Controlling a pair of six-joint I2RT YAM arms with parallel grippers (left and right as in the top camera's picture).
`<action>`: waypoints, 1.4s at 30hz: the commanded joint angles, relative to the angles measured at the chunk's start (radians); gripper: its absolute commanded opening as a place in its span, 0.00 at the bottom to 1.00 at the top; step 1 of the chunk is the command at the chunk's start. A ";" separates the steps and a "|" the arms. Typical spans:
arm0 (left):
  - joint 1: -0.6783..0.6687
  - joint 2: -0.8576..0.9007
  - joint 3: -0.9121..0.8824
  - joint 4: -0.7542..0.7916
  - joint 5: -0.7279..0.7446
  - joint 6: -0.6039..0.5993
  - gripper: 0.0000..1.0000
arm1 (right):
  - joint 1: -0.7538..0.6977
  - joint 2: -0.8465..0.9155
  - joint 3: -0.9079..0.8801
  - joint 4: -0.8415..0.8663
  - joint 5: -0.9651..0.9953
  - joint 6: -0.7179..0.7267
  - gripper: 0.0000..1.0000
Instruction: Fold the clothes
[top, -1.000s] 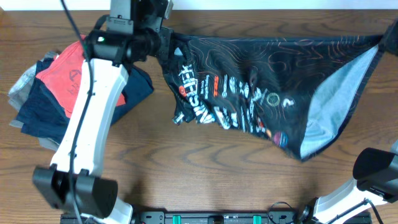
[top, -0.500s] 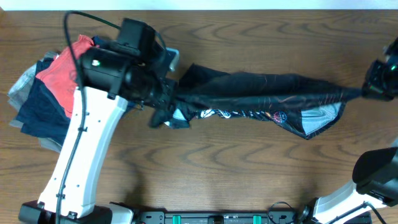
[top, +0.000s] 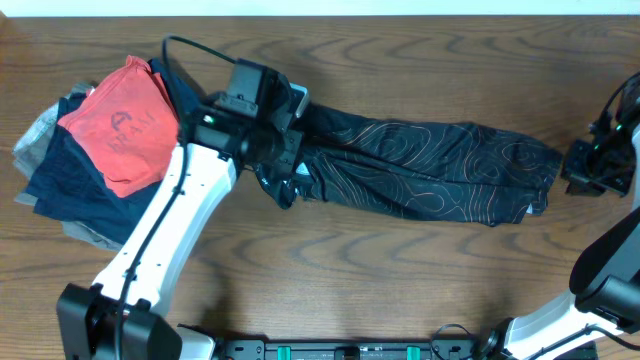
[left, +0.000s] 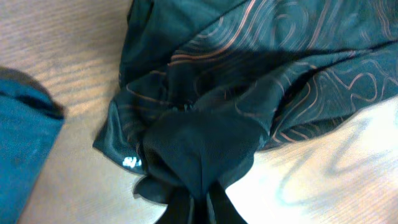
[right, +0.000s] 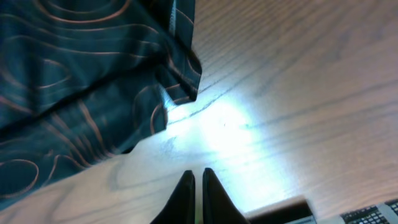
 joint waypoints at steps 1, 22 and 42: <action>-0.005 0.004 -0.079 0.113 -0.019 -0.016 0.06 | 0.002 0.017 -0.061 0.050 0.013 0.041 0.01; -0.007 0.005 -0.118 0.167 -0.019 -0.042 0.06 | 0.040 0.017 -0.427 0.338 -0.227 0.050 0.53; -0.007 0.005 -0.118 0.167 -0.020 -0.042 0.06 | 0.024 0.015 -0.308 0.057 -0.451 -0.071 0.01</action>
